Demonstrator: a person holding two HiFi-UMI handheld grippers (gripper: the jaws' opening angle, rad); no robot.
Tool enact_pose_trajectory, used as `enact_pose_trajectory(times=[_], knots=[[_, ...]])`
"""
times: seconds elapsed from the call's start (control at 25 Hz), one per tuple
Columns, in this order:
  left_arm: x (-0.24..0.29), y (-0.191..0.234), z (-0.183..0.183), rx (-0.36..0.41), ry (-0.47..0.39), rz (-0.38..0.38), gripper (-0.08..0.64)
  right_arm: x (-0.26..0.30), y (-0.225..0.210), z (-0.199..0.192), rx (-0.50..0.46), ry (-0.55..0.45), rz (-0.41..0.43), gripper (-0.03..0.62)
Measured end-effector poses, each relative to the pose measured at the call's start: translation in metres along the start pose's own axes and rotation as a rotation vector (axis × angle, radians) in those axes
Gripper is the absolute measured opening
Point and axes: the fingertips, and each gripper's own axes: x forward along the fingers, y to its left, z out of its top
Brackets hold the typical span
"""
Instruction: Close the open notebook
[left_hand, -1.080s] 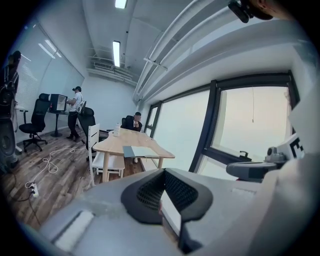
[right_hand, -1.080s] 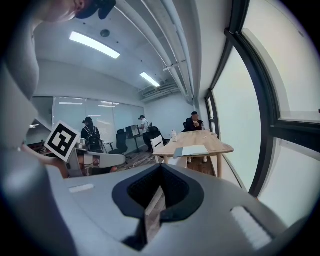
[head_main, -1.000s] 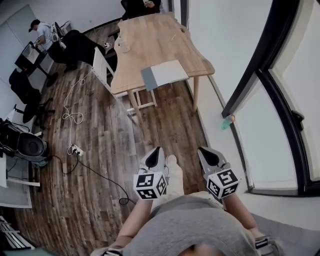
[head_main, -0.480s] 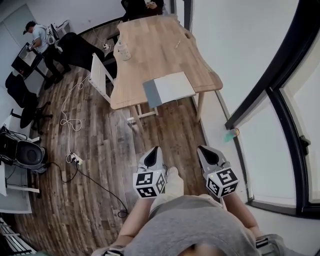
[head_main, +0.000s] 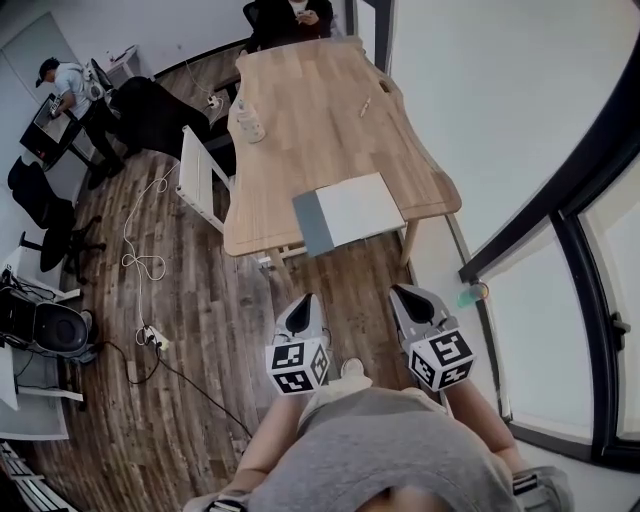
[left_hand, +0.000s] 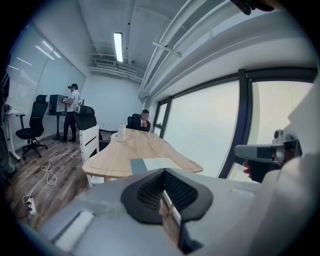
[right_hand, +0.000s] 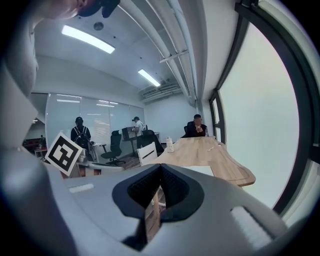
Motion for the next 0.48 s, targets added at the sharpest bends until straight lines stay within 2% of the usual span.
enact_pose_trajectory(times=[0.48], knots=[[0.067, 0.046, 0.016, 0.002, 0.027, 0.028, 0.003, 0.078, -0.028, 0.007, -0.008, 0.034, 0.017, 0.002]])
